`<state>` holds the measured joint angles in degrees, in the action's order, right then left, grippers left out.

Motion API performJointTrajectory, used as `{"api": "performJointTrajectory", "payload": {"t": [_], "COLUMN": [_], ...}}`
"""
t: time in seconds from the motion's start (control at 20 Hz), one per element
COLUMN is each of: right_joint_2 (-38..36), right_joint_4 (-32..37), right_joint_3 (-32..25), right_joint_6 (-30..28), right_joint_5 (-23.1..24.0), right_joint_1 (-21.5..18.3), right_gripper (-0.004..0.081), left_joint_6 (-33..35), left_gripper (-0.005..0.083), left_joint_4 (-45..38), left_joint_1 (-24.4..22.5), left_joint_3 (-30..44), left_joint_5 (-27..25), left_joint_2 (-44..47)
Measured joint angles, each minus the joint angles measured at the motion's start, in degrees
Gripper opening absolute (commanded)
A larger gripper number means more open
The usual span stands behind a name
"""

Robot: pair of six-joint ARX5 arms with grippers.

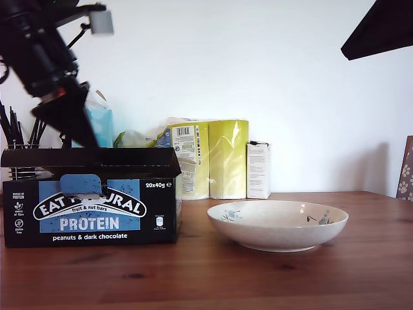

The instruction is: Open the carton box of snackbars

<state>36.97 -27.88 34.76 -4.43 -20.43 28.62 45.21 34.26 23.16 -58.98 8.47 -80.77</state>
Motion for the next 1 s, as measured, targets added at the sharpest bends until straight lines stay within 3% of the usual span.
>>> {"api": "performJointTrajectory", "payload": {"t": [0.35, 0.55, 0.75, 1.0], "right_joint_2": [0.0, 0.0, 0.0, 0.0], "right_joint_4": [0.1, 0.1, 0.2, 0.1], "right_joint_3": [0.0, 0.0, 0.0, 0.0], "right_joint_6": [0.0, 0.0, 0.0, 0.0], "right_joint_5": [0.0, 0.0, 0.0, 0.0], "right_joint_1": [0.0, 0.0, 0.0, 0.0], "right_gripper": [-0.0013, -0.0013, -0.0013, -0.0013], "left_joint_6": [0.2, 1.4, 1.6, -0.3], "left_gripper": [-0.002, -0.002, -0.002, -0.002], "left_joint_4": [-1.9, -6.4, -16.3, -31.4], "left_joint_1": [-0.3, -0.3, -0.3, -0.8], "left_joint_3": [0.0, 0.0, 0.0, 0.0], "left_joint_5": [-4.4, -11.1, -15.6, -16.1], "left_joint_2": [-4.1, -7.5, -7.5, -7.5]}}
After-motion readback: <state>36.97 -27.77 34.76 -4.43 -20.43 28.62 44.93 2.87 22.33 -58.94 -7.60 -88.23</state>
